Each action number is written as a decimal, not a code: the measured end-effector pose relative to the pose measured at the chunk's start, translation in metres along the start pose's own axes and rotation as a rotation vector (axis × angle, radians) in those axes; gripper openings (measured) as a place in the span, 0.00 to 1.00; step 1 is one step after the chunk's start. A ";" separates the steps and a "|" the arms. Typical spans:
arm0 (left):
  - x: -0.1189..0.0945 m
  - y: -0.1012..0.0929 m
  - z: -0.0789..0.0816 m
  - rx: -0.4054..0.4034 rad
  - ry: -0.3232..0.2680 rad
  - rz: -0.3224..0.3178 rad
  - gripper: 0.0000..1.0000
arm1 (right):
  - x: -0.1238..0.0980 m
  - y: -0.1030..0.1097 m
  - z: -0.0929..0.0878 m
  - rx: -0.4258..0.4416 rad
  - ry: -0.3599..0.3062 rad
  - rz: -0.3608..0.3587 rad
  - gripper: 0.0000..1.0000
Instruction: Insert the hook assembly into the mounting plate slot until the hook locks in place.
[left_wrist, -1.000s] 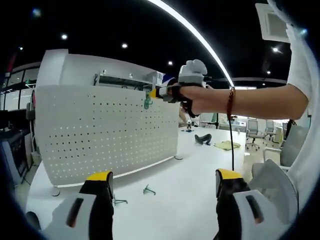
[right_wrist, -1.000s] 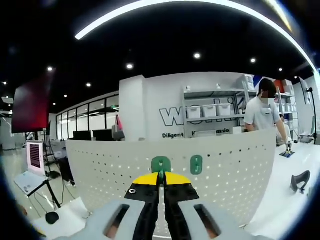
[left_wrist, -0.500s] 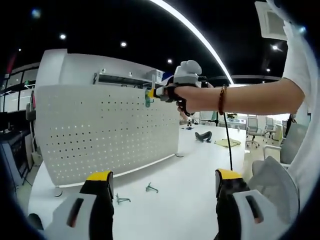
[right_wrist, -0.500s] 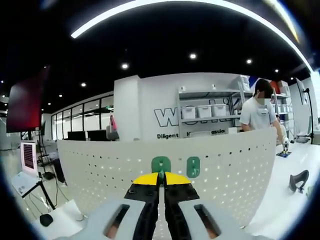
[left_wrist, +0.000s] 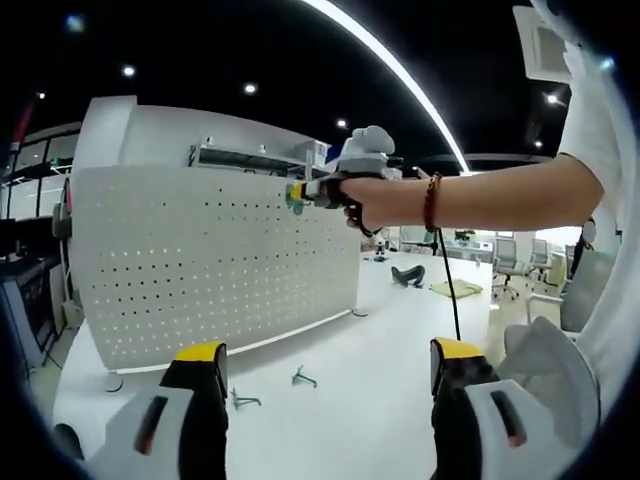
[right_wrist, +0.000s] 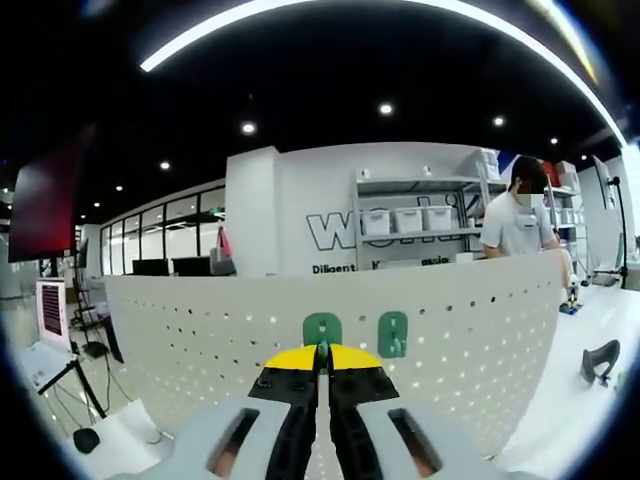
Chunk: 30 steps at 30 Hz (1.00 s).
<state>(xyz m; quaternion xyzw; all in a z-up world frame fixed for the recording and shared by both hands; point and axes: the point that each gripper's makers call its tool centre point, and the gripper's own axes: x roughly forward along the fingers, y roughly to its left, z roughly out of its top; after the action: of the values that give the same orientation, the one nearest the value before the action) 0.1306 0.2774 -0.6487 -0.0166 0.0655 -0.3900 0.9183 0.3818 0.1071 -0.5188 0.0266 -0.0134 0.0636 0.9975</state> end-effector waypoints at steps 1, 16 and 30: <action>0.000 0.000 -0.001 -0.001 0.003 0.001 0.85 | 0.001 0.000 0.000 0.003 0.000 -0.001 0.01; -0.003 0.006 -0.001 -0.007 0.001 0.007 0.85 | 0.021 -0.006 -0.001 0.015 0.006 -0.026 0.01; -0.003 0.007 -0.003 -0.023 0.004 0.013 0.84 | 0.034 -0.008 -0.005 0.007 0.011 -0.024 0.01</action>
<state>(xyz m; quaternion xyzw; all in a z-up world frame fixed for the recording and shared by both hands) 0.1335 0.2845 -0.6518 -0.0261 0.0722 -0.3832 0.9205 0.4164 0.1036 -0.5234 0.0302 -0.0074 0.0519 0.9982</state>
